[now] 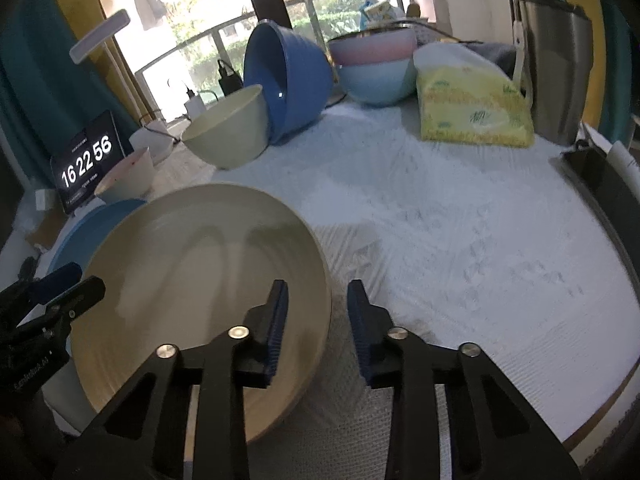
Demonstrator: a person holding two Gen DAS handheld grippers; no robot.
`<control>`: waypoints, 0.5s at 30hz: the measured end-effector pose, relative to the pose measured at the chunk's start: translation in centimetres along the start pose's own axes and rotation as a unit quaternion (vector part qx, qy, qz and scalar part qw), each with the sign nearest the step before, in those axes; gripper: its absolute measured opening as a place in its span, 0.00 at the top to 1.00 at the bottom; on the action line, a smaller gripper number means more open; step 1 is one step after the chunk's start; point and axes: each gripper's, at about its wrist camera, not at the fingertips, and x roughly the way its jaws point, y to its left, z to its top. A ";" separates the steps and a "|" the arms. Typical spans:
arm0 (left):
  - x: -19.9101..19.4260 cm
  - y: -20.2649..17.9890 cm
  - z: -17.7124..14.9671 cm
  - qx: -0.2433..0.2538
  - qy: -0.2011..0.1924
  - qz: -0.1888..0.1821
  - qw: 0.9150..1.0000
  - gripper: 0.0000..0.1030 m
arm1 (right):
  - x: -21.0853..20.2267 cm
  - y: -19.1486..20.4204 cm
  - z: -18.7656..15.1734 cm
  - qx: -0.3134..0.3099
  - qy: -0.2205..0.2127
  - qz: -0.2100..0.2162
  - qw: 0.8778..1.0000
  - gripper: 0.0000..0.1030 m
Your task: Organize plates and bowls
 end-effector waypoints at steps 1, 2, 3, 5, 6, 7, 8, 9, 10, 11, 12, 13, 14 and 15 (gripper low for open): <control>0.2 0.0 -0.1 0.000 0.003 -0.001 1.000 0.63 | 0.0 0.0 -0.1 -0.001 0.001 -0.004 1.000 0.78; 0.4 0.1 -0.1 -0.001 0.006 -0.001 1.000 0.67 | 0.0 0.0 -0.2 -0.002 -0.001 -0.007 1.000 0.78; 0.5 0.1 -0.2 -0.002 0.009 -0.002 1.000 0.69 | 0.0 0.1 -0.2 -0.003 -0.001 -0.009 1.000 0.80; 0.7 0.1 -0.3 -0.003 0.011 -0.008 1.000 0.74 | 0.0 0.3 -0.2 -0.006 0.000 -0.010 1.000 0.87; 0.7 0.1 -0.3 -0.002 0.012 -0.011 1.000 0.76 | 0.0 0.3 -0.2 -0.007 0.000 -0.013 1.000 0.87; 0.6 0.1 -0.3 -0.003 0.010 -0.014 1.000 0.76 | 0.0 0.4 -0.2 -0.009 0.001 -0.014 1.000 0.87; 0.5 0.2 -0.3 -0.005 0.008 -0.015 1.000 0.76 | -0.1 0.5 -0.2 -0.011 0.001 -0.014 1.000 0.87; 0.5 0.4 -0.4 -0.008 0.007 -0.018 1.000 0.76 | -0.2 0.7 -0.2 -0.015 0.001 -0.017 1.000 0.87; 0.5 0.5 -0.4 -0.011 0.007 -0.020 1.000 0.76 | -0.3 0.9 -0.1 -0.018 0.000 -0.020 1.000 0.87; 0.6 0.7 -0.4 -0.014 0.008 -0.023 1.000 0.77 | -0.4 0.9 -0.1 -0.019 -0.001 -0.021 1.000 0.87; 0.6 0.8 -0.5 -0.016 0.008 -0.026 1.000 0.77 | -0.5 1.1 0.0 -0.022 -0.003 -0.023 1.000 0.87; 0.5 0.9 -0.6 -0.018 0.007 -0.028 0.999 0.77 | -0.7 1.2 0.0 -0.023 -0.005 -0.025 0.999 0.87; 0.3 1.0 -0.6 -0.018 0.004 -0.030 0.999 0.77 | -0.9 1.4 0.2 -0.024 -0.008 -0.028 0.999 0.88; 0.0 1.2 -0.6 -0.018 -0.002 -0.031 0.999 0.77 | -1.1 1.5 0.2 -0.025 -0.011 -0.029 0.999 0.88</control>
